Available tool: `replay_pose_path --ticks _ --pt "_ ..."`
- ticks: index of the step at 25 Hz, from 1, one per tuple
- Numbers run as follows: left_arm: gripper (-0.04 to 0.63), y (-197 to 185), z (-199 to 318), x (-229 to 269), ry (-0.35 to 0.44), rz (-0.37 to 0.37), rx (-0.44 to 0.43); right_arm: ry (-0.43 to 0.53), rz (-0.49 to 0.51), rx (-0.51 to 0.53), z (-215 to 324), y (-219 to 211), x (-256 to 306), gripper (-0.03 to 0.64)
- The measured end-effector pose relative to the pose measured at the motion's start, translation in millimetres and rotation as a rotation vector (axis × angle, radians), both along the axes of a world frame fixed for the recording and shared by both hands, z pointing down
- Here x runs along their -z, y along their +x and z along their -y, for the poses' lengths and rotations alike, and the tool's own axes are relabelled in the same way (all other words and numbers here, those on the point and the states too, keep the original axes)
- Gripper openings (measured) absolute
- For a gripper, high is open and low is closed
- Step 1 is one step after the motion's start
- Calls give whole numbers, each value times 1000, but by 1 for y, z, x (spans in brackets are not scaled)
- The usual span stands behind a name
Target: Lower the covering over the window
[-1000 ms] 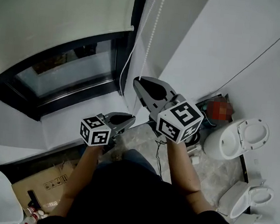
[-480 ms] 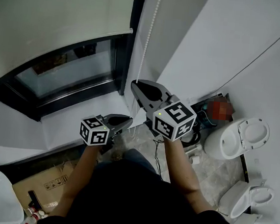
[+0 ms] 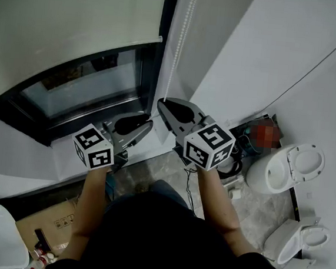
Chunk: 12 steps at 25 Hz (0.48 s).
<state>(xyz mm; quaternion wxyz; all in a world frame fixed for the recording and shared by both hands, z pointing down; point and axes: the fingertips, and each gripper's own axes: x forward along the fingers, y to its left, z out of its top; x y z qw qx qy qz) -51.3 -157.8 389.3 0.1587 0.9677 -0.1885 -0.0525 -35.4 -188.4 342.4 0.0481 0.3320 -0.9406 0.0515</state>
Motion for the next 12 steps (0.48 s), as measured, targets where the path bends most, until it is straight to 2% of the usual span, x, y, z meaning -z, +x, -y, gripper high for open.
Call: replay_pose_path --ticks 6,12 --pt "69 -1 16 91 192 -9 1 3 -4 5 -3 -4 -2 17" --pt "94 12 29 138 252 -40 5 6 -13 15 -7 -9 -3 17"
